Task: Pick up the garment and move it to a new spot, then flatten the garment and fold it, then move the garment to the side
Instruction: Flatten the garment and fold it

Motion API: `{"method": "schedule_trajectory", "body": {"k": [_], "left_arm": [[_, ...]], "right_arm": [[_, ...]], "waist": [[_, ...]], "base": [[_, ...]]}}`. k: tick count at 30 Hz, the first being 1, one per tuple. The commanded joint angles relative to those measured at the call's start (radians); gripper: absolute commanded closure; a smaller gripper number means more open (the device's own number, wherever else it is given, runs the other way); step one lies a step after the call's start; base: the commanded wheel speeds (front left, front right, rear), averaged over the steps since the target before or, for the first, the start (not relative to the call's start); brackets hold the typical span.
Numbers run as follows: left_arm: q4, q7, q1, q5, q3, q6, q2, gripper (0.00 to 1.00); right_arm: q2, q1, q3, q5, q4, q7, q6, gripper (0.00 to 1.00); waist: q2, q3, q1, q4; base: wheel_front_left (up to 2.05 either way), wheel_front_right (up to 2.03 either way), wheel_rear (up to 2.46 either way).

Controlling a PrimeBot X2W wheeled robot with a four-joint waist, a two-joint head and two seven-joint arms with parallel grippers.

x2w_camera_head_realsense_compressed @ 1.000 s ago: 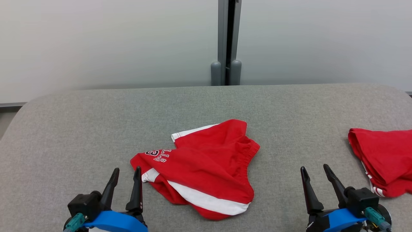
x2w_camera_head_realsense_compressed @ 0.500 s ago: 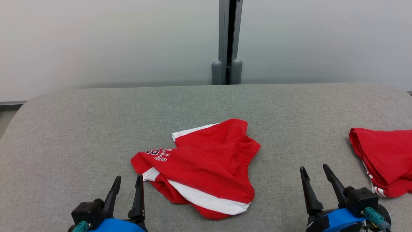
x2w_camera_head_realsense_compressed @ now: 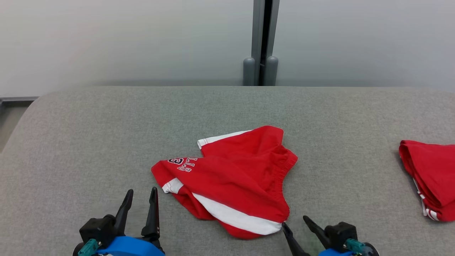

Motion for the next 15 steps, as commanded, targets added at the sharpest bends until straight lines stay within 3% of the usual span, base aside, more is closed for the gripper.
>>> {"method": "schedule_trajectory", "body": {"k": [1,13,15], "left_arm": [[0.001,-0.005,-0.018,0.007,0.010,-0.004,-0.001,0.00],[0.009,-0.005,-0.028,0.030,0.032,-0.015,-0.013,0.00],[0.010,-0.005,-0.028,0.031,0.037,-0.018,-0.015,0.00]], "right_arm": [[-0.003,-0.032,0.025,0.007,0.028,0.010,0.000,0.00],[-0.003,-0.142,0.119,0.036,0.197,-0.001,0.000,0.00],[-0.003,-0.154,0.136,0.052,0.212,-0.012,0.000,0.53]], "waist": [[0.0000,0.011,0.0000,0.013],[0.0000,0.036,0.0000,0.060],[0.0000,0.037,0.0000,0.064]], "base": [[0.00,0.00,0.00],[0.00,0.00,0.00],[0.00,0.00,0.00]]}}
